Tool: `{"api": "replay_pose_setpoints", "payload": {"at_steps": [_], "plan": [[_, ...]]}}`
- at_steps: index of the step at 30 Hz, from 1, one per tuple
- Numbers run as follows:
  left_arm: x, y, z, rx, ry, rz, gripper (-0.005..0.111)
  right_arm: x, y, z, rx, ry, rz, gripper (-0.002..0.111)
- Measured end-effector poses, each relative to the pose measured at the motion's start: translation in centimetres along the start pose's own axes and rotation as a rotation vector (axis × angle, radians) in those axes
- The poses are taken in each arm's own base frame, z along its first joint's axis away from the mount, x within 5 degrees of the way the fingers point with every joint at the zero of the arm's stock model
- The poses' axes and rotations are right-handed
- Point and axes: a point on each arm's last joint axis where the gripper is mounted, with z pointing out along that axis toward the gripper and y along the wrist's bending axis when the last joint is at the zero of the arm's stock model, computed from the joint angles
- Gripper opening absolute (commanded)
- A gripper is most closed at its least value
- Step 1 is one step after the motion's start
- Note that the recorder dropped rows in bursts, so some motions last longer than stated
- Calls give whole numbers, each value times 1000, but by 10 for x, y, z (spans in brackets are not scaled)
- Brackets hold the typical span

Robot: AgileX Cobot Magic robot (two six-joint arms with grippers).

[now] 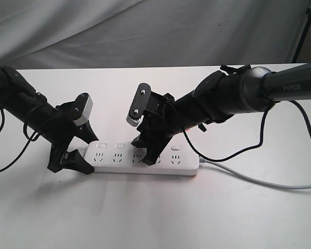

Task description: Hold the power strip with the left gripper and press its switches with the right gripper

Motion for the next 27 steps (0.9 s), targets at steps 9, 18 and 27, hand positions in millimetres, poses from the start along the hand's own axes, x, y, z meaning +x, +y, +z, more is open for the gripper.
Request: {"api": "replay_pose_setpoints", "payload": {"at_steps": [9, 18, 27], "plan": [[0, 0, 0, 0, 0, 0, 57, 1, -2, 1, 18, 6, 1, 39], [0, 0, 0, 0, 0, 0, 57, 3, -1, 3, 14, 10, 7, 39], [0, 0, 0, 0, 0, 0, 57, 7, 0, 8, 7, 13, 30, 39]]}}
